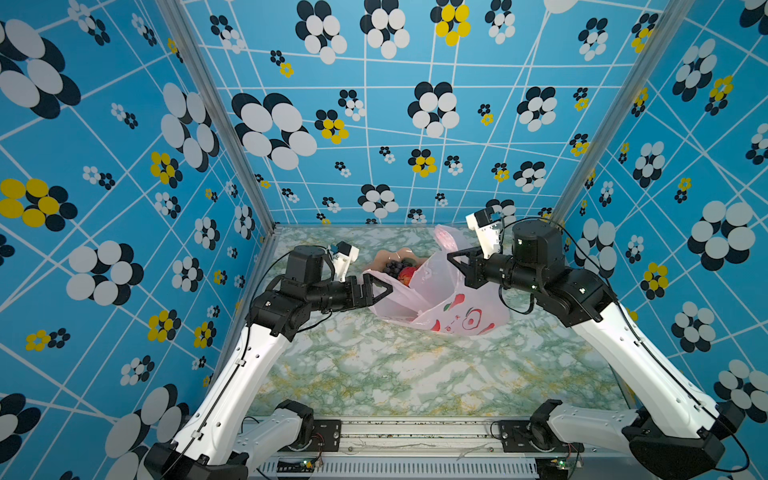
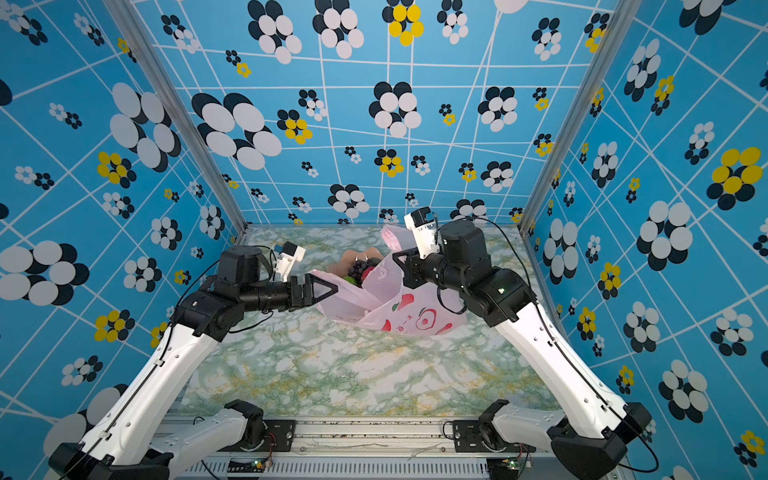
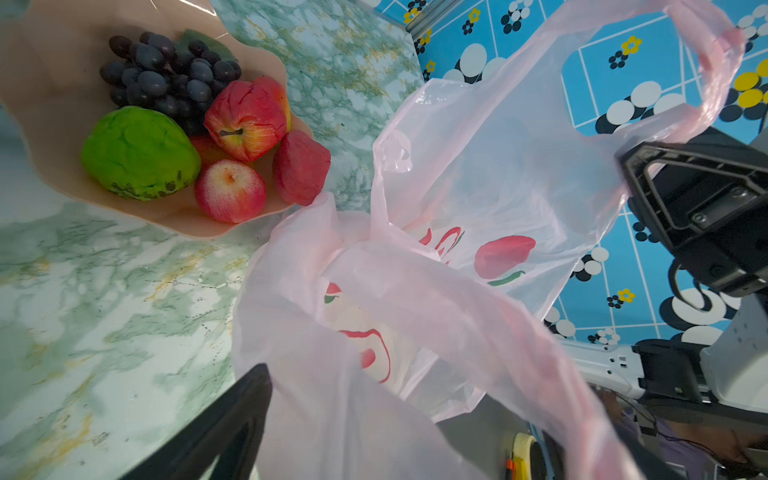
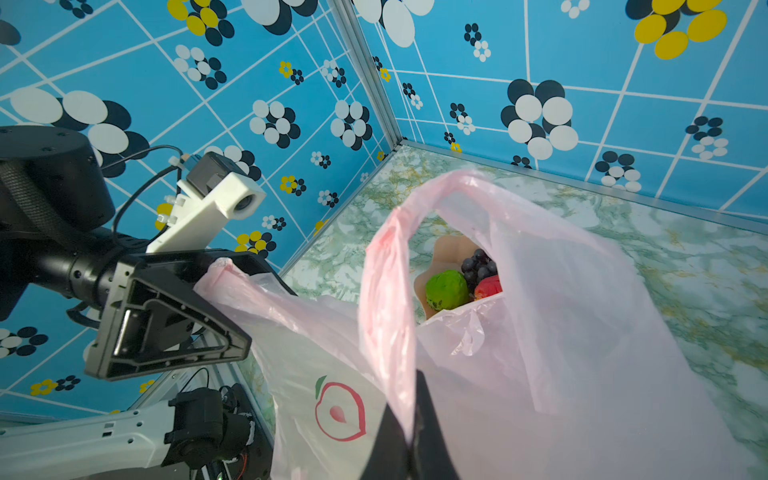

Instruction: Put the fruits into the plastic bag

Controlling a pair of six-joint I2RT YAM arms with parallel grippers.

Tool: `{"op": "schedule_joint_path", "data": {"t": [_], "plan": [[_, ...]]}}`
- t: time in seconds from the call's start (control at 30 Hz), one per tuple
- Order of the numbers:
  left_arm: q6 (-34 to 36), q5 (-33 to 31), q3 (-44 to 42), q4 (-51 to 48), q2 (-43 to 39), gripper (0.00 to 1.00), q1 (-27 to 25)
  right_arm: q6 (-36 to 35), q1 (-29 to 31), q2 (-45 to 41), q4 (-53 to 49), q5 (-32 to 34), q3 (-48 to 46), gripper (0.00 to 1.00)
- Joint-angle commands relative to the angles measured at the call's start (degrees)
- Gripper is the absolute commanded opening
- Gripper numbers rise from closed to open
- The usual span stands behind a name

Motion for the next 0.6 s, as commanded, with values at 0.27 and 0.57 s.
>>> {"op": "schedule_joint_path", "data": {"t": [0.27, 0.57], "plan": [[22.9, -2.9, 12.3, -15.4, 3.3, 0.91, -0.7, 1.5, 0.5, -0.7, 1.5, -1.8, -1.6, 0.0], [25.6, 2.7, 9.8, -17.2, -1.9, 0.99, -2.7, 1.4, 0.5, 0.9, 1.9, -2.1, -0.9, 0.0]]}}
